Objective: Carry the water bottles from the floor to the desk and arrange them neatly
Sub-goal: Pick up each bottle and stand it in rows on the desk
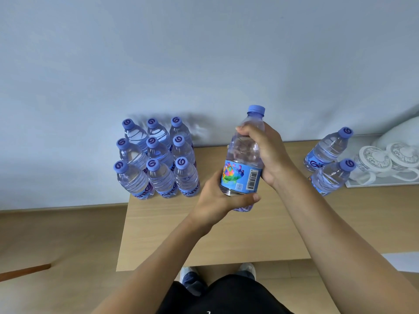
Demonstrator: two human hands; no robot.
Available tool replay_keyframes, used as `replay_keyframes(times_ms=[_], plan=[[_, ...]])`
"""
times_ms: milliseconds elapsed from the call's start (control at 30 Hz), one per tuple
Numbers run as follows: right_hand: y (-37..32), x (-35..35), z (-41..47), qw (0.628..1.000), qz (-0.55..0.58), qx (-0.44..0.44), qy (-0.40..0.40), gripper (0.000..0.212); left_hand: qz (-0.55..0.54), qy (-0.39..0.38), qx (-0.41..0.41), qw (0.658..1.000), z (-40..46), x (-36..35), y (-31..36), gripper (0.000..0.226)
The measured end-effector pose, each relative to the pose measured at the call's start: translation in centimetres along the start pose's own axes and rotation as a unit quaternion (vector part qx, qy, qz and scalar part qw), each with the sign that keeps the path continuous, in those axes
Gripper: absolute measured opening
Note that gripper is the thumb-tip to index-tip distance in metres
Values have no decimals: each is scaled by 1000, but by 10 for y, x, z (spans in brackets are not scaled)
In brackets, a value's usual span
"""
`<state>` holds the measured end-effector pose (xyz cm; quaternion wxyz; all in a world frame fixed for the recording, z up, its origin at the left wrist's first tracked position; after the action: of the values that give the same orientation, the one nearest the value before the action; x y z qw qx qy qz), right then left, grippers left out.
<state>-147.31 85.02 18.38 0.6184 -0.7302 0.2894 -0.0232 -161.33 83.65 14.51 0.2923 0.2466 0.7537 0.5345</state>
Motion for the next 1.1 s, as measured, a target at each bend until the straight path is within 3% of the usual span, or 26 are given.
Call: replay_keyframes(times_ms=[133, 300, 533, 733, 867, 967, 1100], plan=[[-2, 1, 0, 998, 39, -24, -32, 10, -38, -24, 9, 999, -1, 0, 0, 62], [-5, -1, -1, 998, 31, -15, -48, 19, -26, -1, -3, 1000, -1, 2, 1, 60], [-11, -3, -9, 999, -19, 22, 30, 54, 26, 57, -29, 998, -3, 3, 7, 48], [-5, -4, -9, 997, -22, 28, 74, 31, 31, 41, -25, 998, -4, 2, 8, 53], [-8, -5, -8, 999, -4, 16, 50, 32, -17, -1, 0, 1000, -6, 2, 8, 65], [-8, -5, -7, 1000, 4, 2, 23, 32, -41, -33, 6, 999, -6, 2, 8, 60], [-8, -5, -6, 1000, 11, 7, 1, 37, -20, -13, 9, 1000, -5, 5, 9, 62]])
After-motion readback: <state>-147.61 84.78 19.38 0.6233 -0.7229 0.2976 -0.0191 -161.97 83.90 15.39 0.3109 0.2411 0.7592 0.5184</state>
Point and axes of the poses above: each hand's wrist, its own z-axis towards the middle knuckle, its own x-axis out of the back of the hand, y = z × x, the point moved 4 cm from there along z, towards the middle knuckle, and after that the axes turned 1 degree about -y, right-handed, at the moved point
